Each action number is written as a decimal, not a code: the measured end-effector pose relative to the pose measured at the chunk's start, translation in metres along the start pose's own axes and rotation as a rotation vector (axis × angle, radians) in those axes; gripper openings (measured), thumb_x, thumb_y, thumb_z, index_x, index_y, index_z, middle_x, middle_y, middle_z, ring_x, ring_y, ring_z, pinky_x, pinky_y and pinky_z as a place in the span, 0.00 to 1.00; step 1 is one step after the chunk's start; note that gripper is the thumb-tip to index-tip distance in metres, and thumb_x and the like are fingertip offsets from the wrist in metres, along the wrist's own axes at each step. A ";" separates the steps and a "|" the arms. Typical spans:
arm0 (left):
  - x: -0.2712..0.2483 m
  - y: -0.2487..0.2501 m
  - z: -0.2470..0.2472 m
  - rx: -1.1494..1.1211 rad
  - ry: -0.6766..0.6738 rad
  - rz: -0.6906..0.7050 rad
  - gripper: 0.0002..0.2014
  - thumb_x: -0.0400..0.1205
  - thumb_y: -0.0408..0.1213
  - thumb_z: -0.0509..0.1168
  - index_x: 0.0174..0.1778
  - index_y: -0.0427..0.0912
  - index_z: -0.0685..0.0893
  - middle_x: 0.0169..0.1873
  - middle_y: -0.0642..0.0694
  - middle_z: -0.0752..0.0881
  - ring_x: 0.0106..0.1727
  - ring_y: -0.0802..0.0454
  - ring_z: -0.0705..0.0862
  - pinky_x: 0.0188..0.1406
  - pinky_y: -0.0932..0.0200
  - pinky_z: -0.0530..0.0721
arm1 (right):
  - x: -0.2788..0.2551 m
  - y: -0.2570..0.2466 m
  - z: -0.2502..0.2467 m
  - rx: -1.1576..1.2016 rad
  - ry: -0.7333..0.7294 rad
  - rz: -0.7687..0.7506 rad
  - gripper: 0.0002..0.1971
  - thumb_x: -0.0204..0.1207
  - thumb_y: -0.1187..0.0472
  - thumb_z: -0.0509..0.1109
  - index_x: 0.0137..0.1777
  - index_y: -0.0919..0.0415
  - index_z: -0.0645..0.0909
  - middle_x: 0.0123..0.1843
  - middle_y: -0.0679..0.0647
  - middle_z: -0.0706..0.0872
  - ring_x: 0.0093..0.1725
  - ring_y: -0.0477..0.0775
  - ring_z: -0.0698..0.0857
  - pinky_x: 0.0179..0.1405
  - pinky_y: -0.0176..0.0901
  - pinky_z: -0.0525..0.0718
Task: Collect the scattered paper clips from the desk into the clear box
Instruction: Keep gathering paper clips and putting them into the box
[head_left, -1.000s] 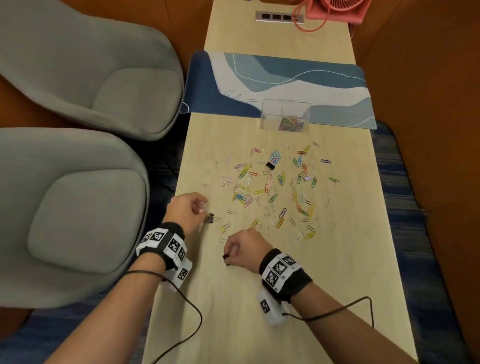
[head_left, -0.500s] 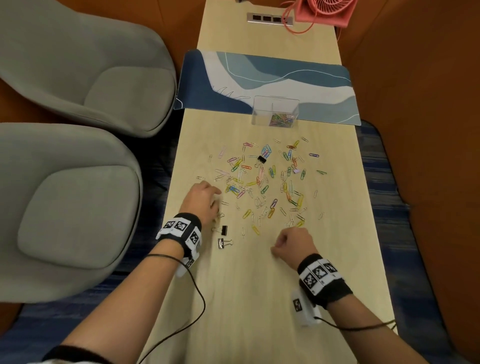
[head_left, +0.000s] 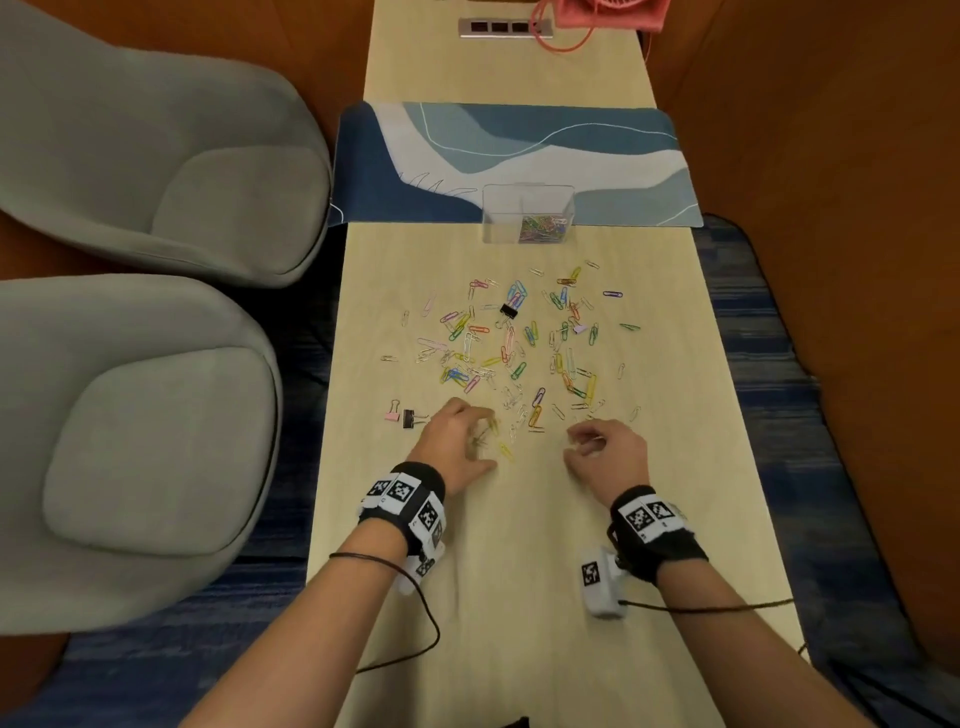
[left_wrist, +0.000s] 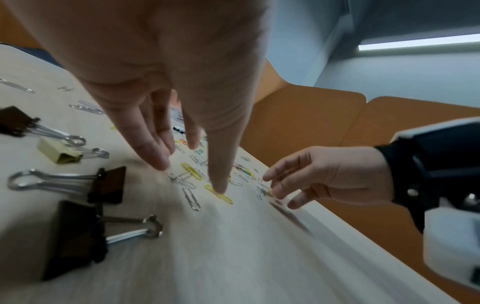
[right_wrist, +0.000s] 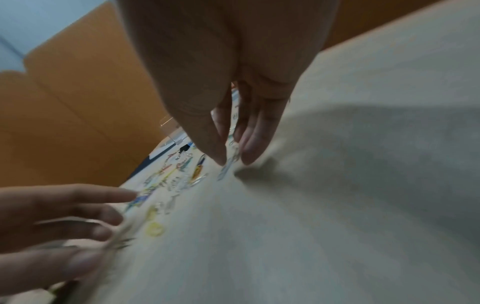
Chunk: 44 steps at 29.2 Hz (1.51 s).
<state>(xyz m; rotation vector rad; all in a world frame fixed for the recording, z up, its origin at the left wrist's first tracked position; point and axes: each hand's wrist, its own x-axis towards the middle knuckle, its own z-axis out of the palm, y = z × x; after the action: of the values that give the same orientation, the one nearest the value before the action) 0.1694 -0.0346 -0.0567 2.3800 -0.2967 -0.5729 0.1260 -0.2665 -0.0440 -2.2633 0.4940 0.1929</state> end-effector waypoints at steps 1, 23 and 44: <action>-0.001 -0.004 -0.001 -0.012 0.009 -0.038 0.37 0.63 0.41 0.82 0.70 0.50 0.78 0.55 0.51 0.74 0.52 0.52 0.80 0.59 0.57 0.82 | 0.004 0.005 -0.005 -0.077 0.032 -0.013 0.16 0.63 0.65 0.79 0.53 0.56 0.87 0.49 0.54 0.85 0.38 0.49 0.84 0.44 0.32 0.79; 0.025 0.036 0.040 0.237 0.161 0.113 0.19 0.81 0.34 0.66 0.69 0.48 0.81 0.58 0.38 0.74 0.54 0.41 0.73 0.50 0.51 0.80 | 0.012 -0.031 0.027 -0.493 -0.137 -0.255 0.22 0.75 0.67 0.70 0.69 0.66 0.75 0.59 0.61 0.76 0.52 0.60 0.82 0.58 0.45 0.82; 0.052 0.033 0.005 0.016 0.202 -0.032 0.05 0.71 0.32 0.72 0.38 0.45 0.92 0.33 0.48 0.90 0.36 0.51 0.85 0.42 0.62 0.82 | 0.042 -0.088 0.022 -0.964 -0.455 -0.534 0.15 0.79 0.76 0.56 0.60 0.67 0.79 0.58 0.63 0.82 0.58 0.63 0.84 0.53 0.49 0.81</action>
<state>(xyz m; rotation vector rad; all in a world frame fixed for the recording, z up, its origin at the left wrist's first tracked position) 0.2108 -0.0806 -0.0556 2.4377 -0.1751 -0.3420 0.2005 -0.2084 -0.0113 -3.0231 -0.5807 0.7712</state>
